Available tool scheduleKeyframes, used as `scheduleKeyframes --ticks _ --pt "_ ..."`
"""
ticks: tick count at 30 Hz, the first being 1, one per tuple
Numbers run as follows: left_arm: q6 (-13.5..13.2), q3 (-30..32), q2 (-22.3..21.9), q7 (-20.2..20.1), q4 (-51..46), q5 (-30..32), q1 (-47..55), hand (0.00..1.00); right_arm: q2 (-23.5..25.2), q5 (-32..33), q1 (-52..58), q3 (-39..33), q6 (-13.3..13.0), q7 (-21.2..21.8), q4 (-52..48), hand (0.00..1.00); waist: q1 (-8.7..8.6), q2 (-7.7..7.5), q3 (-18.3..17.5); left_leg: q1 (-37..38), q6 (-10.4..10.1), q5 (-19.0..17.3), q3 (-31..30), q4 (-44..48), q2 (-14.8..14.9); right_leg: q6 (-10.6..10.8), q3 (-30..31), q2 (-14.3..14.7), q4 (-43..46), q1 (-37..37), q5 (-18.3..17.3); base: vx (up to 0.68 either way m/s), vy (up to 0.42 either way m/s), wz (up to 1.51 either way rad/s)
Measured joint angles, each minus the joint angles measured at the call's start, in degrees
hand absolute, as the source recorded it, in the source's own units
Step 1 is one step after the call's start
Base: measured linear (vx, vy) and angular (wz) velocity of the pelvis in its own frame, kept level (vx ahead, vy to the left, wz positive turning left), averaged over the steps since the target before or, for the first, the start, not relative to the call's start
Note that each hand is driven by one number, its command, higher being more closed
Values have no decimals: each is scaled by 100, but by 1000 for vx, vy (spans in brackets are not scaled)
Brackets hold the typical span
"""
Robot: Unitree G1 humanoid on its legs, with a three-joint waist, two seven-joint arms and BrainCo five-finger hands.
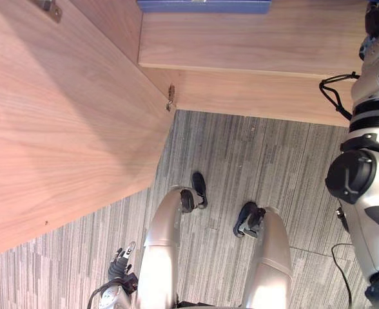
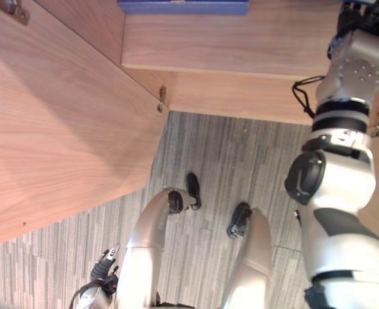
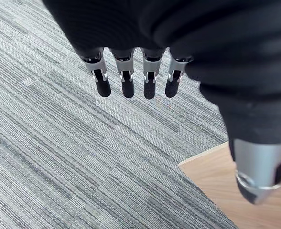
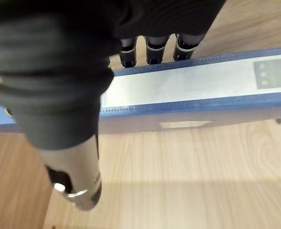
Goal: Walk over to the cabinet, pick up the folder, carry it to the office cabinet, place the folder inside the office cabinet, then close the office cabinet door
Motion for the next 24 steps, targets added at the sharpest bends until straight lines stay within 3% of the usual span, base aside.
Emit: scheduleKeyframes --ticks 3,5,11,17,20,24 --pt "-1 5 7 -38 -153 -89 5 0 -45 -136 33 213 126 99 12 0 -18 1 57 179 -36 102 -3 -233 -20 -26 -65 18 -185 170 65 7 -55 3" --pt "-16 7 6 -126 -310 -157 3 0 -106 -439 73 436 346 210 49 0 -65 3 61 315 -76 240 -6 -517 -75 -34 -115 27 -403 294 157 5 -56 6" --pt "-78 -42 10 -334 -511 -174 8 0 -653 -2396 407 1068 1311 654 577 0 -114 2 94 839 -99 673 28 -1541 -166 -77 -361 129 -1342 809 583 36 -12 1" --pt "-124 -267 131 -596 -555 -52 150 0 -1230 -4008 856 2442 1919 1275 1459 0 -247 -2 90 1550 -125 1113 144 -2662 -370 -38 -608 142 -2236 1481 941 82 17 8" --pt "-124 -300 156 -708 -649 78 283 0 -1383 -4473 982 3057 1964 1496 1705 0 -276 -8 85 1797 -145 1231 197 -3007 -415 -34 -722 149 -2527 1711 1053 108 14 -2" --pt "-124 -363 238 -798 -640 102 363 0 -1400 -4625 1124 3399 1957 1669 1814 0 -299 -47 51 2101 -195 1413 260 -3483 -455 -28 -844 205 -2906 1969 1204 80 -10 -3"
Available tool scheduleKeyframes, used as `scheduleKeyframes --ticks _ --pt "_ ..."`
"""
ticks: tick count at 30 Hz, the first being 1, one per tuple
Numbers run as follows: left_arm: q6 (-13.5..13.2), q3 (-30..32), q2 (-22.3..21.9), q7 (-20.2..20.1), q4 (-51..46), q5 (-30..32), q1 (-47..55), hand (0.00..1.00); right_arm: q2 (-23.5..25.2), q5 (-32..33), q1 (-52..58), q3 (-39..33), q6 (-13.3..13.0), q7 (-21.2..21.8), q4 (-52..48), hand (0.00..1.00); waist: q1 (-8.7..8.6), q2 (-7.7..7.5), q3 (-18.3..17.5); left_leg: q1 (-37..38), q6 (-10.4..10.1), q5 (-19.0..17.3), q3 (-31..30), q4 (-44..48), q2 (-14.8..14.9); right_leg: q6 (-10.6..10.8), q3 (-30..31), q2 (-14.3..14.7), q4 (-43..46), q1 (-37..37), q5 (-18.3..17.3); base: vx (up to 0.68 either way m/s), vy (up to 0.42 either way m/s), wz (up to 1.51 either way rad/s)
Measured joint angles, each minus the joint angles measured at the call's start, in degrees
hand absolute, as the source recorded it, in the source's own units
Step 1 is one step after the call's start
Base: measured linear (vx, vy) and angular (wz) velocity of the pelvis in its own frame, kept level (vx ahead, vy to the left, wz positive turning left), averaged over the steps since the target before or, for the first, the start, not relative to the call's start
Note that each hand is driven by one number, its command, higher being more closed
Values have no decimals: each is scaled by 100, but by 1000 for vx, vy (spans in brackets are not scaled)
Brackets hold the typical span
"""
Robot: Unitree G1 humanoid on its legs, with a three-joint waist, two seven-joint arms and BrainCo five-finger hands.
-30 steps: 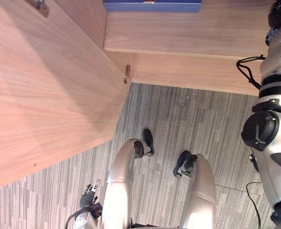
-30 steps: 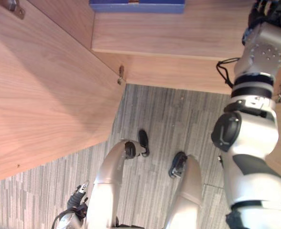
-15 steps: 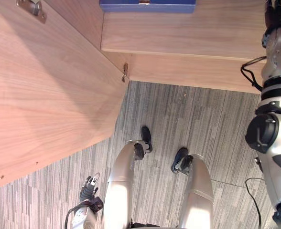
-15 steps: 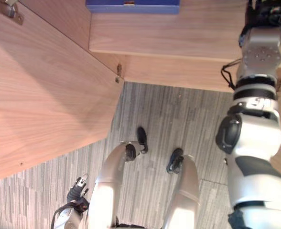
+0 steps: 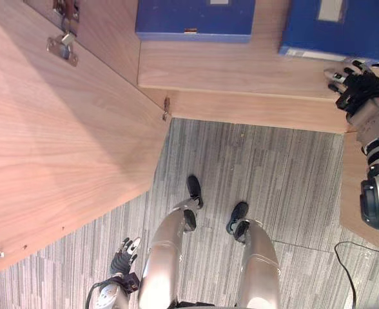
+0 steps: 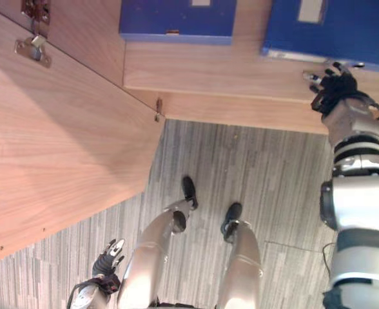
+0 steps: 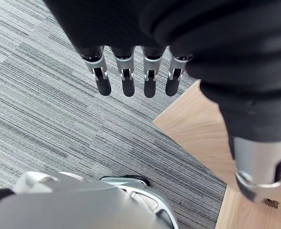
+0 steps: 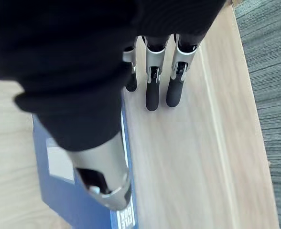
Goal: Walk over to the cabinet, pick up the folder, carry it to the office cabinet, place the folder inside the office cabinet, then close the office cabinet door
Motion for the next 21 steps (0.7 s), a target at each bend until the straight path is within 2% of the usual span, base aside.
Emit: scheduleKeyframes --ticks 5,6,9,14,19,21 --pt "-24 -5 43 -58 0 -2 151 0 5 -490 303 667 -15 196 86 0 12 -144 -167 377 -93 246 92 -578 -53 -3 -77 94 -421 296 133 103 -24 0" --pt "-41 -15 55 -68 2 -2 201 0 5 -810 322 826 -16 240 106 0 9 -156 -179 492 -99 325 99 -763 -59 -9 -119 135 -545 388 185 109 -22 -3" --pt "-72 -28 57 -120 2 -3 271 0 7 -1381 335 874 -32 361 116 0 11 -169 -203 744 -163 527 163 -1189 -129 -13 -149 151 -679 487 241 103 -23 -5" --pt "-150 -44 57 -172 7 -3 393 0 5 -1899 337 872 -127 391 116 0 -21 -170 -223 1076 -236 849 220 -1866 -228 -19 -164 191 -794 559 270 87 -34 -3" --pt "-236 -88 60 -168 30 -27 417 0 5 -2124 336 812 -228 307 -51 0 -55 -161 -232 1282 -292 1131 219 -2379 -281 -19 -274 216 -800 558 270 101 -73 1" --pt "-294 -98 59 -158 49 -28 417 0 5 -2278 333 738 -292 150 -295 0 -73 -160 -235 1311 -336 1202 210 -2494 -284 -20 -316 226 -800 543 270 104 -113 0"
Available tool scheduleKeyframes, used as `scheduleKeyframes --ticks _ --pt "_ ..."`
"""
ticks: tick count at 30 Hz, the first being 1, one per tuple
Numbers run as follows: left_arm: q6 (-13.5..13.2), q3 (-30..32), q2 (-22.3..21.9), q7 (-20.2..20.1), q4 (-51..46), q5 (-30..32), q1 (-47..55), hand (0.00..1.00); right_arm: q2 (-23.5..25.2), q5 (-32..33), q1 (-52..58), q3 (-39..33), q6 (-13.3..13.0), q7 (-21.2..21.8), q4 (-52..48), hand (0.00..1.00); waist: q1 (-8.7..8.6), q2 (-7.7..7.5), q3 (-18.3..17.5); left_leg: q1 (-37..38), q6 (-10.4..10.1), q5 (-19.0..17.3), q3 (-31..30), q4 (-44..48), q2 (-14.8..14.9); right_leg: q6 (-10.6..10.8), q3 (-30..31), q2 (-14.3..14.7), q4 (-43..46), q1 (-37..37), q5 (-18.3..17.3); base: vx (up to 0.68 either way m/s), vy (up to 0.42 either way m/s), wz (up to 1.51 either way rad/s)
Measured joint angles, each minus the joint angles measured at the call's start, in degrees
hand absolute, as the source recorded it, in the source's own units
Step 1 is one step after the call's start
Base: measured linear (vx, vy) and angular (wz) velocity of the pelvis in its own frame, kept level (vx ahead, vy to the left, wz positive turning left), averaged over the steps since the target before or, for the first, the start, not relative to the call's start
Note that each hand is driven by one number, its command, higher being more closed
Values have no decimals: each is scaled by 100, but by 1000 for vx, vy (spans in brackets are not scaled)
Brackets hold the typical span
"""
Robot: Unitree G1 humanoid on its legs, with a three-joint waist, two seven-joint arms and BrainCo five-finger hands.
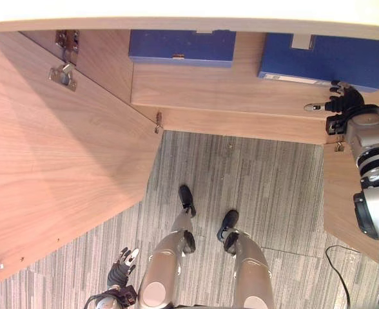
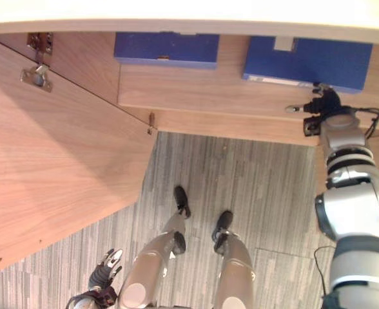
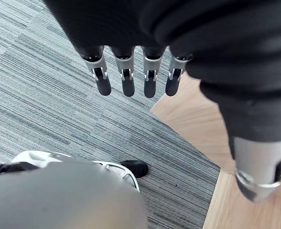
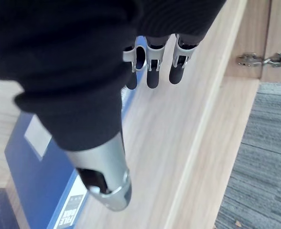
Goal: Walk over to the cabinet, pick up the folder, carry it to the office cabinet, place the folder inside the office cabinet, then close the office cabinet door
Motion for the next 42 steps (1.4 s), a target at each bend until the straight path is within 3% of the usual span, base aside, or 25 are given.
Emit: scheduleKeyframes --ticks 7,21,28,31,35,42 --pt "-156 -57 -18 232 44 -8 0 0 22 -880 67 -1138 -308 -670 -722 0 -3 8 -4 43 -3 34 19 -71 -7 -1 4 6 5 -8 0 66 -110 -2" --pt "-275 -38 -82 454 179 -50 -29 0 42 -1318 -385 -709 -341 -768 -606 0 9 70 -30 -483 -79 136 41 -73 24 -64 41 15 105 -634 38 32 -96 -3" --pt "-306 -54 -165 586 202 -144 -97 0 116 -1541 -602 -618 -352 -1069 -585 0 47 161 -28 -544 -130 204 -1 -73 24 -65 40 -25 293 -788 37 28 -87 1" --pt "-344 -52 -219 659 196 -177 -103 0 151 -1600 -639 -688 -350 -1298 -597 0 46 182 -40 -523 -130 225 -4 -73 26 -78 41 -27 309 -783 29 18 -91 -2" --pt "-364 -64 -259 743 181 -173 -120 0 320 -1939 -623 -1411 -270 -1774 -848 0 13 196 -36 -398 -126 229 2 -74 26 -85 63 -26 300 -680 32 16 -93 -6" --pt "-377 -228 -348 870 75 -118 -152 0 573 -2793 -316 -2226 -132 -2647 -2417 0 -36 230 -44 -54 -126 228 -1 -75 38 -124 74 -4 176 -337 52 16 -101 -6"
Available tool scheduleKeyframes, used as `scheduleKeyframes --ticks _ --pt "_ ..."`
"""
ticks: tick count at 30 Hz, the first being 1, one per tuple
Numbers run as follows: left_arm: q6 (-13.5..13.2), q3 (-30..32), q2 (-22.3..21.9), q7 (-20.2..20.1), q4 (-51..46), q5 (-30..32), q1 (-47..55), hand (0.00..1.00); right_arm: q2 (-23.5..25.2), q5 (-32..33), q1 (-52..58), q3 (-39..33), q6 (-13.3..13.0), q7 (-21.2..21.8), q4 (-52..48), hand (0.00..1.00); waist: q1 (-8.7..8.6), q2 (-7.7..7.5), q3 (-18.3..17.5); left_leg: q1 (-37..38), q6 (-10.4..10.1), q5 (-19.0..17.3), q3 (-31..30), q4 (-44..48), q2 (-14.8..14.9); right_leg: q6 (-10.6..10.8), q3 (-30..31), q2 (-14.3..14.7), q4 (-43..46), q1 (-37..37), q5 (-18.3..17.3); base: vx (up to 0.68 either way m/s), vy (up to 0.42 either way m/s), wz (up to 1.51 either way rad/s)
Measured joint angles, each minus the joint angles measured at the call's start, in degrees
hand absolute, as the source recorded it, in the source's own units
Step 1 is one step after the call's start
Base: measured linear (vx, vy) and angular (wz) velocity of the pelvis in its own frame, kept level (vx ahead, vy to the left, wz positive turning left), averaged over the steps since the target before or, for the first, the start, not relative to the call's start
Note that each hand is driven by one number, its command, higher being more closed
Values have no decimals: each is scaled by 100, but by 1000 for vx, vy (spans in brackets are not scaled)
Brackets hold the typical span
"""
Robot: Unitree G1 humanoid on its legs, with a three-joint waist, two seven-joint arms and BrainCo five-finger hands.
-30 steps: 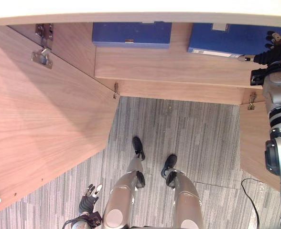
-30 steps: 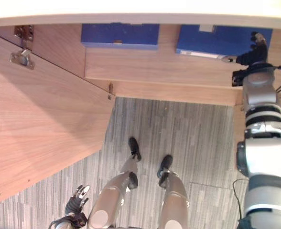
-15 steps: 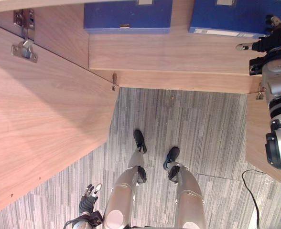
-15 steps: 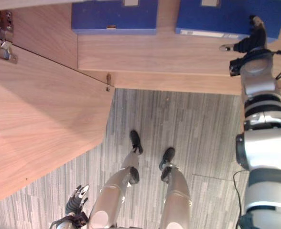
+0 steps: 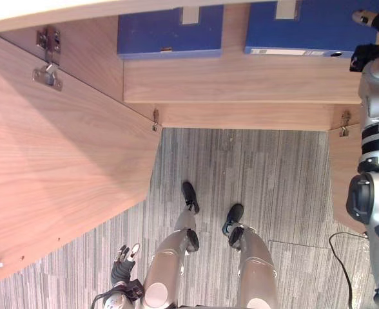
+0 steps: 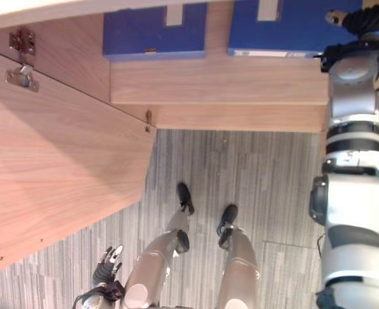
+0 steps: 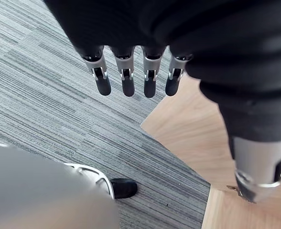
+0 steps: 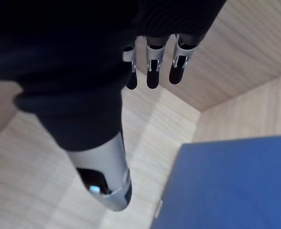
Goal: Walk over to the cabinet, pick up the folder, carry it to the office cabinet, place the folder inside the office cabinet, then close the office cabinet door
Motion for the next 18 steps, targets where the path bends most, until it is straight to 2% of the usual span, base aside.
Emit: scheduleKeyframes --ticks 4,9,10,14,18 --pt "8 -55 -10 -1 44 151 -72 0 446 -379 438 -31 21 -120 -334 0 -86 1 -5 289 0 -2 -1 0 18 -38 6 41 -116 333 30 26 -116 -5" --pt "40 1 -18 16 322 452 -225 0 1585 -543 1501 -226 18 -117 -362 0 -116 -4 -59 863 19 -87 27 1 130 -61 61 221 -408 985 113 28 -132 -14" --pt "53 16 -22 26 397 485 -259 0 1793 -544 1735 -229 16 -115 -343 0 -118 -8 -103 957 76 -139 49 1 154 -62 85 260 -434 1070 113 27 -129 -20" --pt "135 166 -108 79 799 688 -474 0 2851 -523 2963 -576 1 -84 62 0 -148 -38 -355 1409 65 -238 151 -1 229 -67 155 388 -689 1582 172 35 -121 -16" --pt "226 492 -177 195 1353 1005 -685 0 3771 -384 4599 -873 -87 62 198 0 -170 -124 -763 1706 -9 -365 181 -1 262 -14 189 485 -1037 2005 263 68 -66 -9"
